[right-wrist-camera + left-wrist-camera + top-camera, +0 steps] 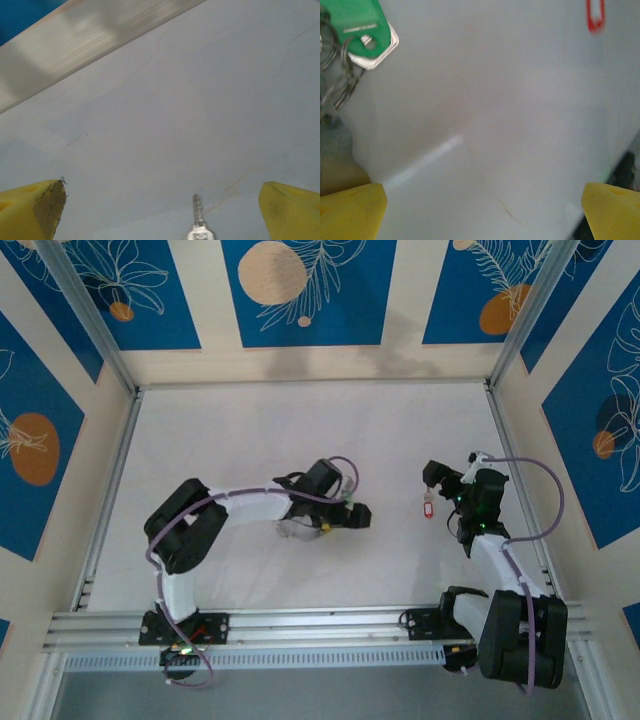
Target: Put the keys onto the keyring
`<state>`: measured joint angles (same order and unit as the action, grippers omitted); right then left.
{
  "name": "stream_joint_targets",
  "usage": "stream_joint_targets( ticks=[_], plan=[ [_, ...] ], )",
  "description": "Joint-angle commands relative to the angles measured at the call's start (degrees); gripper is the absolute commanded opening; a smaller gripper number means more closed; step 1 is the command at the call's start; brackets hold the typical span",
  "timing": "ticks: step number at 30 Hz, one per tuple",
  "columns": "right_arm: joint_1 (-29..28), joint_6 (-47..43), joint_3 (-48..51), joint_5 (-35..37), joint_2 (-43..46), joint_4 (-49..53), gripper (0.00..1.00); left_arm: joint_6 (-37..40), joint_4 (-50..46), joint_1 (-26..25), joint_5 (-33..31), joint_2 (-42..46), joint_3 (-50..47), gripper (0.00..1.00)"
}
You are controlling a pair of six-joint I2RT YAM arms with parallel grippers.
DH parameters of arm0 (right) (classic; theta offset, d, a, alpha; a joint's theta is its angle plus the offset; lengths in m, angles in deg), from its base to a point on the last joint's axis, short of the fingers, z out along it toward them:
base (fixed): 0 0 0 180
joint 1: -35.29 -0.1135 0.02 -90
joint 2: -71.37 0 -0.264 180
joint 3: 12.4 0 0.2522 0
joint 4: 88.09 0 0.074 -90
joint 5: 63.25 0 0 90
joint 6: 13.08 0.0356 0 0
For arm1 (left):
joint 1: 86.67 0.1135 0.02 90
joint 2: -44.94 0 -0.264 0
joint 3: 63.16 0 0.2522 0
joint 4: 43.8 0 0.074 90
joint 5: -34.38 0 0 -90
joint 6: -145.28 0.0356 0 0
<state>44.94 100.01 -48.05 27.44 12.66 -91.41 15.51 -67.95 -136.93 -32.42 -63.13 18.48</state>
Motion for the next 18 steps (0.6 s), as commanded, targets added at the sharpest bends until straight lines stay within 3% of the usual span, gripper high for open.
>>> stream_joint_targets(
  ticks=[1, 4, 6, 10, 12, 14, 15, 18],
  plan=[
    [-1.37, -1.65, -3.03, -6.88, -0.05, 0.50, 0.99, 12.03, -15.79, 1.06, 1.54, 6.54, 4.70, 1.00],
    [-2.80, -3.35, -6.33, -7.38, -1.51, 5.86, 1.00, 19.40, -25.22, 3.20, -1.13, 15.71, 7.02, 1.00],
    [-4.67, -4.69, -9.72, -8.93, -2.87, 11.39, 0.93, 21.14, -29.09, 6.20, -3.52, 21.95, 7.19, 1.00],
    [-14.85, -6.96, -18.28, -9.74, -8.83, 25.02, 0.77, 20.88, -33.04, 18.39, -4.18, 31.40, 4.16, 1.00],
    [-21.33, -6.90, -23.17, -7.29, -12.29, 31.75, 0.67, 21.51, -34.33, 23.78, -6.26, 32.90, 2.43, 1.00],
    [-26.15, -6.67, -27.34, -6.52, -15.31, 37.64, 0.58, 19.45, -36.69, 26.05, -15.84, 32.52, 1.24, 1.00],
    [-27.66, -7.08, -28.48, -6.40, -16.39, 39.13, 0.52, 18.60, -36.46, 26.81, -17.51, 32.12, 0.33, 1.00],
    [-29.68, -8.41, -31.26, -8.40, -20.59, 42.15, 0.41, 16.12, -32.39, 29.31, -16.27, 31.04, -3.46, 1.00]
  ],
)
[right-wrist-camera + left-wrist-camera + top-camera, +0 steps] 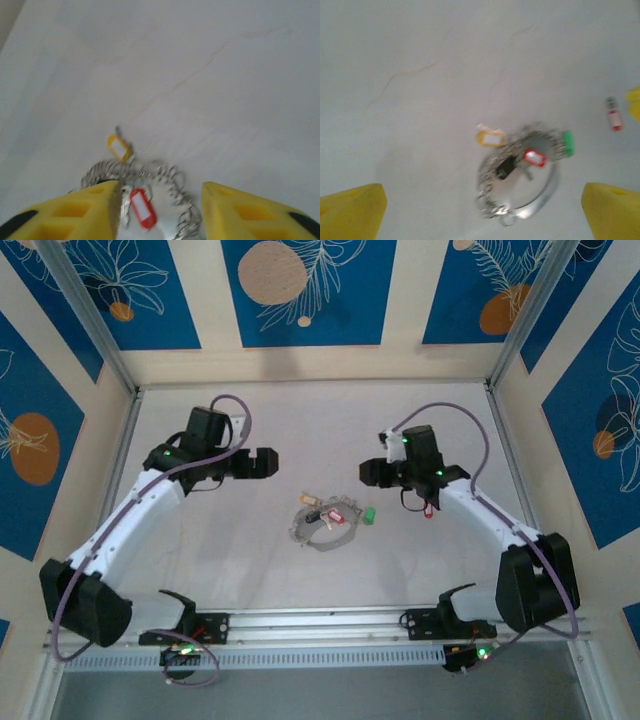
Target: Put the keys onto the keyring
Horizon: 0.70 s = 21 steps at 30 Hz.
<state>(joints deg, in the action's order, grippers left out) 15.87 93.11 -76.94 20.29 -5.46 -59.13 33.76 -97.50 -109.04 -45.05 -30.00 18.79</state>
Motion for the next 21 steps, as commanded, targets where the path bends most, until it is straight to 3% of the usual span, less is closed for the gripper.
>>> stream_joint_targets(
  ticks=[1, 5, 11, 17, 21],
  plan=[
    [-0.62, -1.29, -3.75, -2.91, -4.58, 11.15, 0.39, -3.38, -1.10, 2.02, -3.24, -2.27, -5.00, 1.00],
    [-2.28, 2.34, -7.47, -10.01, -11.92, 14.50, 0.40, -4.05, 4.05, 3.00, -0.41, -3.74, -7.37, 1.00],
    [-3.12, 4.37, -7.49, -19.29, -19.26, 11.00, 0.43, -2.21, 3.52, 3.55, 1.36, -6.95, -6.79, 1.00],
    [-4.98, 3.25, -8.44, -11.67, -20.90, 14.94, 0.46, -2.39, 4.27, 3.49, 3.32, -7.44, -7.88, 1.00],
    [-5.27, 3.77, -6.10, -10.65, -20.05, 15.46, 0.51, -5.26, 5.59, 3.46, 6.62, -8.07, -9.32, 1.00]
  ],
)
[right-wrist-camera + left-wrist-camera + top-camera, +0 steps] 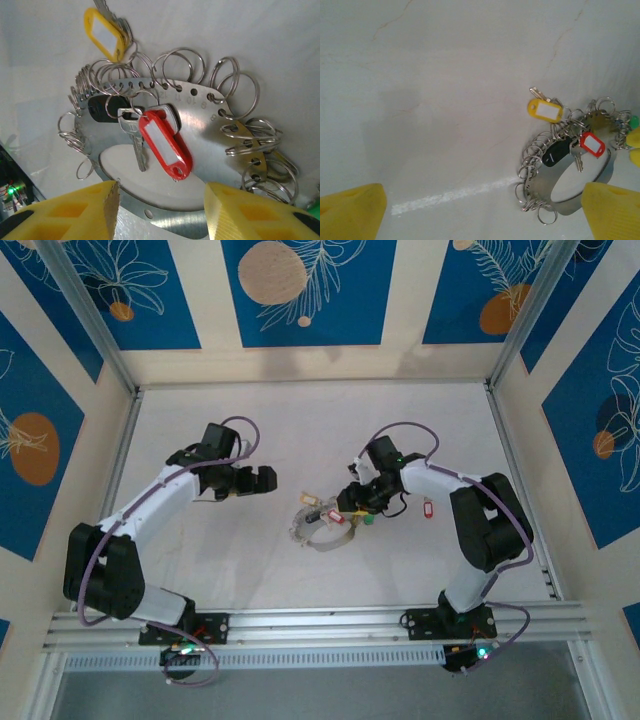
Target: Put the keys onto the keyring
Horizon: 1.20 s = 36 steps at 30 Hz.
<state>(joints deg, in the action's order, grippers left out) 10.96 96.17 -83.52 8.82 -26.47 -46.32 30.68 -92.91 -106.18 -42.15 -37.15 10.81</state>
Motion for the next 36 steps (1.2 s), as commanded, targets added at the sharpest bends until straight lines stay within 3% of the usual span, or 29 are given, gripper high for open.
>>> stream_joint_targets(
  ticks=[1, 6, 10, 16, 20, 23, 27, 31, 36],
  plan=[
    [-0.58, 0.71, 0.96, 1.13, 1.06, 3.11, 0.52, -3.99, 1.80, 0.46, 5.85, -1.37, -2.17, 1.00],
    [-3.87, 2.40, 3.76, 1.03, 1.92, 2.12, 0.55, -12.19, 9.04, -0.39, 15.69, -3.07, -8.07, 1.00],
    [-8.03, 5.03, 4.71, -0.71, 1.89, 0.77, 0.56, -9.69, 4.90, -0.71, 12.29, -2.30, -7.12, 1.00],
    [-14.06, 12.06, 5.90, -10.07, 3.73, -6.23, 0.57, -4.53, -2.38, -0.62, 8.17, -1.69, -2.35, 1.00],
    [-8.44, 17.07, 10.03, -17.90, 6.63, -15.66, 0.61, -5.31, -2.42, -0.60, 8.92, -0.07, -2.82, 1.00],
    [-2.49, 14.00, 11.76, -13.13, 8.49, -12.45, 0.60, -7.12, -0.31, -1.07, 15.63, 0.93, -5.97, 1.00],
    [0.27, 9.18, 12.79, -12.24, 8.40, -9.75, 0.63, -11.97, 6.58, -5.21, 22.17, 2.10, -12.13, 1.00],
    [0.03, 9.28, 14.54, -13.22, 6.26, -12.14, 0.63, -15.01, 9.30, -11.12, 17.47, 1.75, -14.29, 1.00],
    [-5.06, 12.58, 17.19, -13.58, 4.86, -16.74, 0.64, -19.79, 17.08, -11.61, 13.56, 2.14, -17.80, 1.00]
  ],
)
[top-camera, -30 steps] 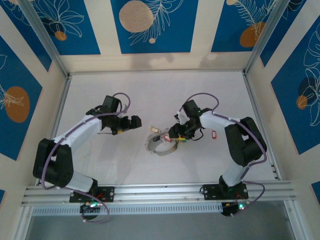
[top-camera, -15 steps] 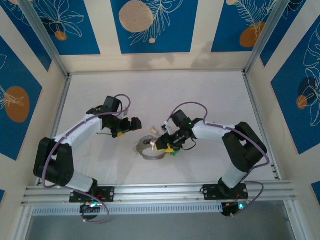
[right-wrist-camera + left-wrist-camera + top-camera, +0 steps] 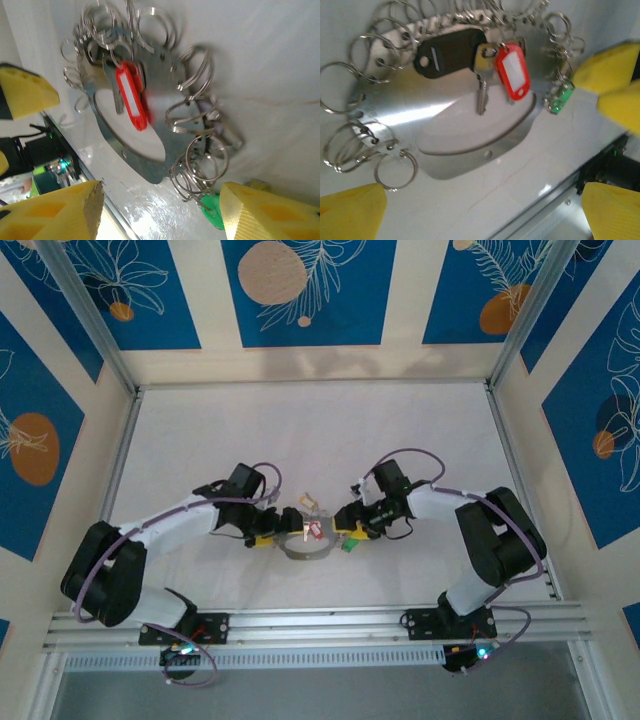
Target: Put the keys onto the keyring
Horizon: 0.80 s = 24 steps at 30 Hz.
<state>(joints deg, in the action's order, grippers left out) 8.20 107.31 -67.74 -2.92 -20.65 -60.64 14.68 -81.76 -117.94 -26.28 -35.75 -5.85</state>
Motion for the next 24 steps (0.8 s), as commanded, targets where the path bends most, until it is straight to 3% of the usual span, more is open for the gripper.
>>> stream_joint_targets(
  ticks=[1, 7, 15, 19, 24],
  plan=[
    [-3.20, 2.08, 1.54, -1.96, -1.43, -2.91, 0.64, -3.79, 6.64, 0.16, -2.50, -0.20, -0.83, 1.00],
    [-10.09, 5.28, 1.44, -1.60, -1.75, -3.26, 0.63, -2.76, 10.58, 1.13, -4.04, -7.76, 2.66, 1.00],
    [-19.24, 13.16, -0.53, -5.13, -2.35, -13.86, 0.65, -1.19, 15.98, 2.26, -3.46, -17.04, 9.79, 1.00],
    [-17.01, 11.17, 0.32, -1.69, 3.21, -9.48, 0.68, 0.31, 15.97, 2.35, -2.70, -19.50, 13.83, 1.00],
    [-8.31, 7.56, 6.48, 2.26, 13.73, -5.27, 0.68, 5.46, 11.69, 3.02, -3.37, -16.80, 17.21, 1.00]
  ],
)
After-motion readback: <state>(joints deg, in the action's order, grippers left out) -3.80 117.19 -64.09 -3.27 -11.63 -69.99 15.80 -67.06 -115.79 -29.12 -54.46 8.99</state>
